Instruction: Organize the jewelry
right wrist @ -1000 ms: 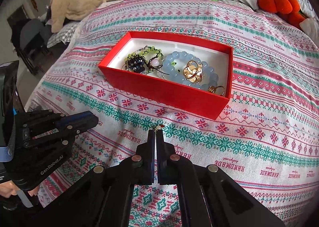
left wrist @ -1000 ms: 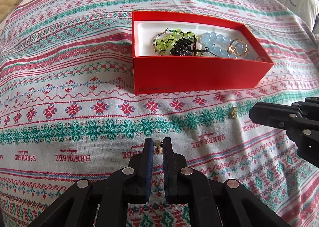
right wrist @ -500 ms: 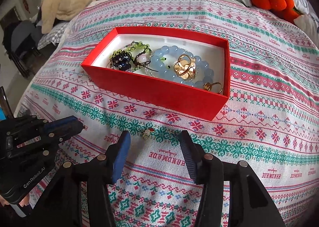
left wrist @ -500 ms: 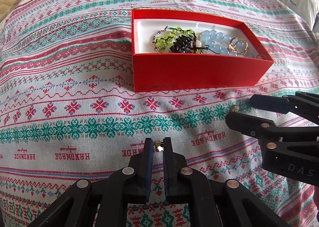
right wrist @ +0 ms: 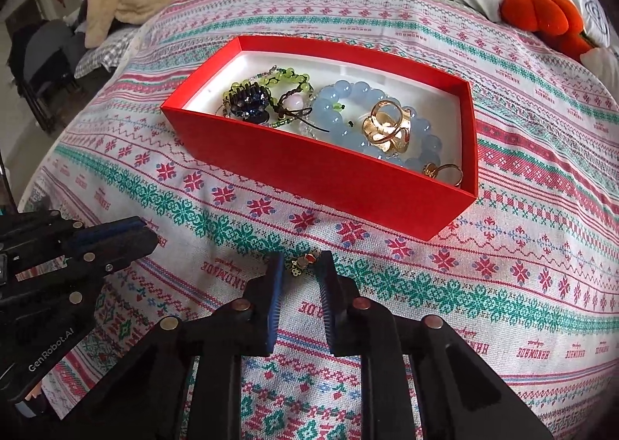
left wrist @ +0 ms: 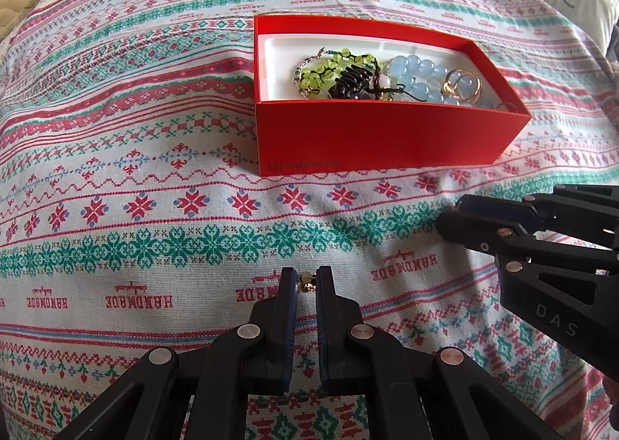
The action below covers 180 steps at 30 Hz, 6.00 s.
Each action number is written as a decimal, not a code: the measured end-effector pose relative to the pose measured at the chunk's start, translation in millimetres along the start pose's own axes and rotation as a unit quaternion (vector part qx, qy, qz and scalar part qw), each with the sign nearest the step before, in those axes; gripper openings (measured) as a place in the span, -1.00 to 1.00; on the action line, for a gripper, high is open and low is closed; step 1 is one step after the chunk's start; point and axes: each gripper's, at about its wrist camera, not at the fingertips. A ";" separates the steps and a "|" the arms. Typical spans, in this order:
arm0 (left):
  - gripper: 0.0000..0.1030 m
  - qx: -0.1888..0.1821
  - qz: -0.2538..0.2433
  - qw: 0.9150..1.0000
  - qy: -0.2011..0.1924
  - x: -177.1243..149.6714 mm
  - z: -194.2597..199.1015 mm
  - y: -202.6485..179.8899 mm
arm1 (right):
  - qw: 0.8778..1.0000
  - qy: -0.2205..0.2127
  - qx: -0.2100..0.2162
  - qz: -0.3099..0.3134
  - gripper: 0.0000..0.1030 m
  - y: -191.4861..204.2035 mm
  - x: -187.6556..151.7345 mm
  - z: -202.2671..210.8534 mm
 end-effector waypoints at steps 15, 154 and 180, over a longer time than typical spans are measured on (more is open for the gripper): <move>-0.92 0.000 -0.002 1.000 -0.003 0.8 0.4 -4.0 | 1.000 -0.001 0.020 -0.001 -0.87 -11.3 -12.6 29.1; 0.99 0.111 0.068 0.991 0.008 -11.1 27.6 -15.1 | 0.989 0.016 -0.113 -0.095 1.00 -43.6 -31.4 70.9; 0.99 0.113 0.063 0.992 0.008 -11.3 28.6 -18.1 | 0.989 0.019 -0.109 -0.100 1.00 -45.4 -32.5 70.8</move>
Point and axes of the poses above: each gripper's, at about its wrist camera, not at the fingertips, and z roughly against the way its jaws point, y to its left, x to its top, and after that the axes turned 4 degrees about -x, right-handed
